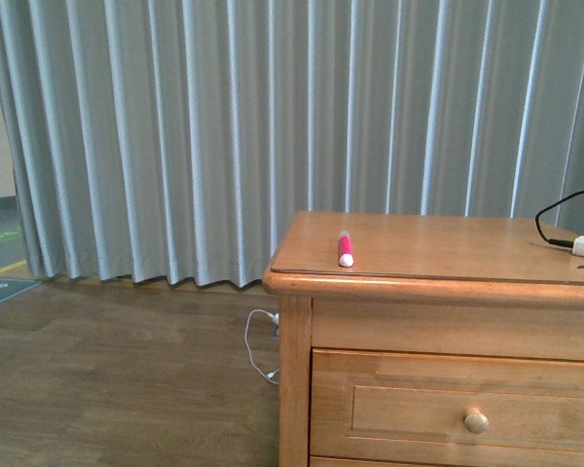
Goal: Place pink marker in drawer with both arms
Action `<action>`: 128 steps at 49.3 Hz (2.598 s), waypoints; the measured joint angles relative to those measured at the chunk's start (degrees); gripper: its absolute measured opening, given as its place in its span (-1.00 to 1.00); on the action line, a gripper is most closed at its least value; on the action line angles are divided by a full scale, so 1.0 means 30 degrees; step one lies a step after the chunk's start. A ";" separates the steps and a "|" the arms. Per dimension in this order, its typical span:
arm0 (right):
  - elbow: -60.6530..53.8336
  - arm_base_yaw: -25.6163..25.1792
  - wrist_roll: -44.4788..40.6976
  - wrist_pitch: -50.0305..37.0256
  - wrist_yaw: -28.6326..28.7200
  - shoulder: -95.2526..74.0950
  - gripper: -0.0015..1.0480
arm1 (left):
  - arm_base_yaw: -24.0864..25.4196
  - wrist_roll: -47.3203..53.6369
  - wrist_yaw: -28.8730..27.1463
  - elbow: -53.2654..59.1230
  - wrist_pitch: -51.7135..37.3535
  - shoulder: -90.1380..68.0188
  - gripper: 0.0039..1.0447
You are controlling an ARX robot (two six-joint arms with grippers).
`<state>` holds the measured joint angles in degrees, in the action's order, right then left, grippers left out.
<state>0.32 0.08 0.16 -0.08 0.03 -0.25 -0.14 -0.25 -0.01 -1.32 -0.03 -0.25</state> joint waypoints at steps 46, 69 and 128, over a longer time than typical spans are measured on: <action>0.1989 0.0641 0.0182 0.2543 -0.1151 -0.5923 0.83 | 0.0000 0.0007 0.0000 0.0000 0.0000 0.0000 0.88; 0.7293 0.3570 0.1326 -0.8881 -0.2973 -2.3474 0.83 | 0.0000 0.0007 0.0000 0.0000 0.0000 0.0000 0.88; 2.0735 0.4707 0.2878 -1.1482 -0.5778 -4.1812 0.83 | 0.0000 0.0007 0.0000 0.0000 0.0000 0.0000 0.88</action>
<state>62.52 14.20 8.80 -34.52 -17.30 -125.69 -0.14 -0.23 -0.01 -1.32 -0.03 -0.25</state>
